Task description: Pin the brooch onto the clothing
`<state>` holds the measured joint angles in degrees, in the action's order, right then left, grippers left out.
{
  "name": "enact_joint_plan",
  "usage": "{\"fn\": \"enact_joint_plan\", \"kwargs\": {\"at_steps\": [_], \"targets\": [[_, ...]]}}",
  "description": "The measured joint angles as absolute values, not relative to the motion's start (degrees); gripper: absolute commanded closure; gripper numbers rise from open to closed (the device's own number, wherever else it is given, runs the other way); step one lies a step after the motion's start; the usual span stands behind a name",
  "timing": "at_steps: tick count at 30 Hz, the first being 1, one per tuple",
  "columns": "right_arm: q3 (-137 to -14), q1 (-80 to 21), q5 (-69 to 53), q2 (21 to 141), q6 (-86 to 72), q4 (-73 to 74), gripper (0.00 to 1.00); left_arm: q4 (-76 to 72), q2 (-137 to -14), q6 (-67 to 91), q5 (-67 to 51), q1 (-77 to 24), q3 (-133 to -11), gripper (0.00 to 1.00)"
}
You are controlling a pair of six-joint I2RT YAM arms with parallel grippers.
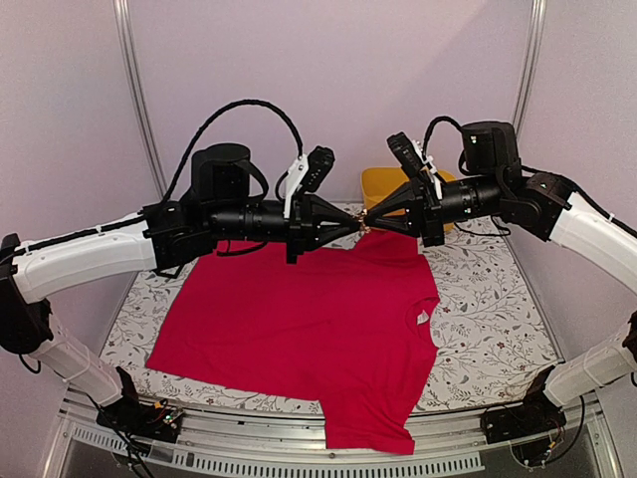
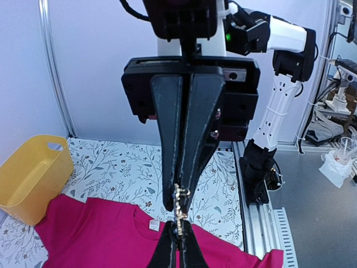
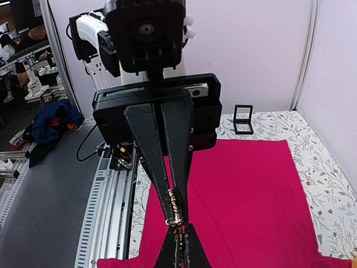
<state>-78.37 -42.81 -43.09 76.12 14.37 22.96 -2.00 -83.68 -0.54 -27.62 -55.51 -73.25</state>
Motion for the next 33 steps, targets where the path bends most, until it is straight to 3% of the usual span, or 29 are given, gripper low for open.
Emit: {"fn": "enact_joint_plan", "kwargs": {"at_steps": [8,15,19,21,25,27,33], "targets": [[-78.37,-42.72,-43.46,76.20,14.02,23.16,0.96,-1.43,-84.14,-2.20,-27.38,-55.66,-73.91,1.00],[-78.46,-42.76,-43.86,76.97,14.06,23.18,0.84,-0.89,-84.25,-2.81,-27.18,-55.92,-74.11,1.00],[-78.52,-42.72,-43.62,77.34,13.98,23.16,0.82,-0.67,-84.31,-3.05,-26.98,-55.94,-74.11,1.00],[-78.74,-42.72,-43.57,77.52,14.00,23.22,0.77,-0.56,-84.31,-3.14,-26.81,-55.94,-74.11,1.00],[-79.18,-42.72,-43.51,77.71,14.31,23.70,0.56,-0.60,-84.31,-3.46,-26.15,-56.01,-74.11,1.00],[-79.24,-43.09,-44.34,77.87,14.92,23.83,0.51,-0.64,-84.31,-3.60,-26.02,-56.60,-74.11,1.00],[-79.33,-43.51,-45.98,77.73,17.89,26.57,0.47,-0.60,-84.31,-4.47,-24.97,-57.49,-74.11,1.00]]}}
